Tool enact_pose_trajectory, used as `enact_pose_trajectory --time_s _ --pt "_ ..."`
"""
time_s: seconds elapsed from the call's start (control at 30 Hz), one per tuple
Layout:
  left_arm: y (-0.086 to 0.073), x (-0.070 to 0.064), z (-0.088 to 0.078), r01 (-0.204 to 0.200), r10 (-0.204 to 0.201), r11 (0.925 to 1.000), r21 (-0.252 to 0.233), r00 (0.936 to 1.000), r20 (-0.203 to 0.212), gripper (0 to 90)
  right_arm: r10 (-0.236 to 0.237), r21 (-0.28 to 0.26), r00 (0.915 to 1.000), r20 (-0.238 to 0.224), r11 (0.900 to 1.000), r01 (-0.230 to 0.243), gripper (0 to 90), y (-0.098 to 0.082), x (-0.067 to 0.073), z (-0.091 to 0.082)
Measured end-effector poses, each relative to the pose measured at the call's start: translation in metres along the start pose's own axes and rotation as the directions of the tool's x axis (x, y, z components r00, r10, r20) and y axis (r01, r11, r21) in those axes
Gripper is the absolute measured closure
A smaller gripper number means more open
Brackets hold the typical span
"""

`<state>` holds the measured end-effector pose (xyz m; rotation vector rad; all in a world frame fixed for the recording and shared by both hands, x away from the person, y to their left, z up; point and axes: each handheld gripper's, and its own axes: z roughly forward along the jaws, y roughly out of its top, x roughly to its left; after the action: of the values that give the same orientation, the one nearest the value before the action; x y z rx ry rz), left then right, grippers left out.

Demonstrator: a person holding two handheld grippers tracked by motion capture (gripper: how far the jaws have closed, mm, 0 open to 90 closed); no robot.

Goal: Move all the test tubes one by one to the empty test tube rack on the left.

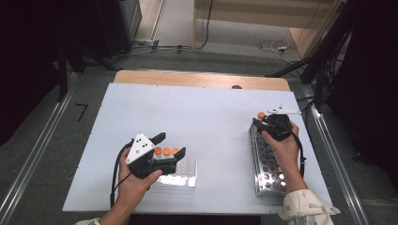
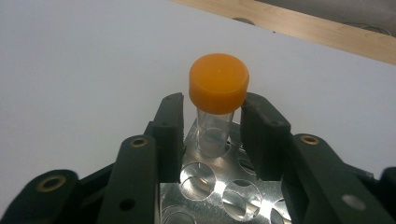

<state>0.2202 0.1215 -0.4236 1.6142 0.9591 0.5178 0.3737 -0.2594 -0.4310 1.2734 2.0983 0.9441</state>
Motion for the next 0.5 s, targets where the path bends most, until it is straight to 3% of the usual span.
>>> enact_pose_trajectory --time_s 0.27,0.5 --pt "0.0001 0.0001 -0.0002 0.001 -0.001 1.0 -0.001 1.0 0.0 18.0 -0.002 0.009 1.0 0.0 1.0 0.002 69.1 0.0004 0.0005 0.0012" --pt "0.0001 0.0 -0.0003 0.0 0.0 1.0 -0.001 1.0 0.001 18.0 -0.005 0.011 1.0 0.005 1.0 0.005 71.3 0.0003 -0.0006 0.001"
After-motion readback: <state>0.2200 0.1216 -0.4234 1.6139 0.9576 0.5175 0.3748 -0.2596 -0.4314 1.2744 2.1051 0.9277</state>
